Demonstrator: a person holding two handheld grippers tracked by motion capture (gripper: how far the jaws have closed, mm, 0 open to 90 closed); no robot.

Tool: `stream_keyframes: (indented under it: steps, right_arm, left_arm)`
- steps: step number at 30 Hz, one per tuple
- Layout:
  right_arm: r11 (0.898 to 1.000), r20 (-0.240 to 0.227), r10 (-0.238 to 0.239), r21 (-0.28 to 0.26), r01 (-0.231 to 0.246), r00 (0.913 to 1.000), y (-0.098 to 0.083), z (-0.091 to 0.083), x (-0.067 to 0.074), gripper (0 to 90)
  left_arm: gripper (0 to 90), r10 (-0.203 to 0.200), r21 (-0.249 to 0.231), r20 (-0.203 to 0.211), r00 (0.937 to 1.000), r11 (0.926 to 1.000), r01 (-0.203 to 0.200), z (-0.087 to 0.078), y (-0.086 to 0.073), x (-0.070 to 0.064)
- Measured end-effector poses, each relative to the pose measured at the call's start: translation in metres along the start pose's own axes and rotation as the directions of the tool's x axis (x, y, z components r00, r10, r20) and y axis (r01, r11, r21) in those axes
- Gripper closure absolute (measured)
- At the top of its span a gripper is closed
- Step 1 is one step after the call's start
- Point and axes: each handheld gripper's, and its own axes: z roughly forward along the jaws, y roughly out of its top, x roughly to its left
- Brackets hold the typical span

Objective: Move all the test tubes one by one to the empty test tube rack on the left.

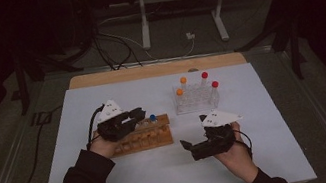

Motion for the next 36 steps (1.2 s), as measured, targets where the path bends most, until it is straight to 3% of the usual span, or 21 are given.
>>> stream_keyframes:
  steps: [15, 28, 36]
  right_arm:
    - [1.000, -0.010, 0.005, 0.000, -0.005, 0.9999, 0.000, 0.000, -0.001, 0.0]
    - [1.000, -0.030, 0.004, 0.002, -0.004, 0.9996, 0.000, -0.001, -0.001, 0.0]
    - [1.000, -0.048, 0.015, -0.018, -0.016, 0.9987, 0.003, -0.004, -0.006, 0.0]
  left_arm:
    - [77.0, 0.003, 0.058, -0.005, 1.0000, 0.9983, -0.003, 0.011, -0.016, 0.001]
    - [75.5, -0.009, 0.066, 0.004, 1.0000, 0.9978, 0.009, 0.009, -0.016, 0.002]
    - [55.2, -0.019, 0.032, 0.021, 0.9996, 0.9993, 0.018, -0.009, -0.011, 0.002]
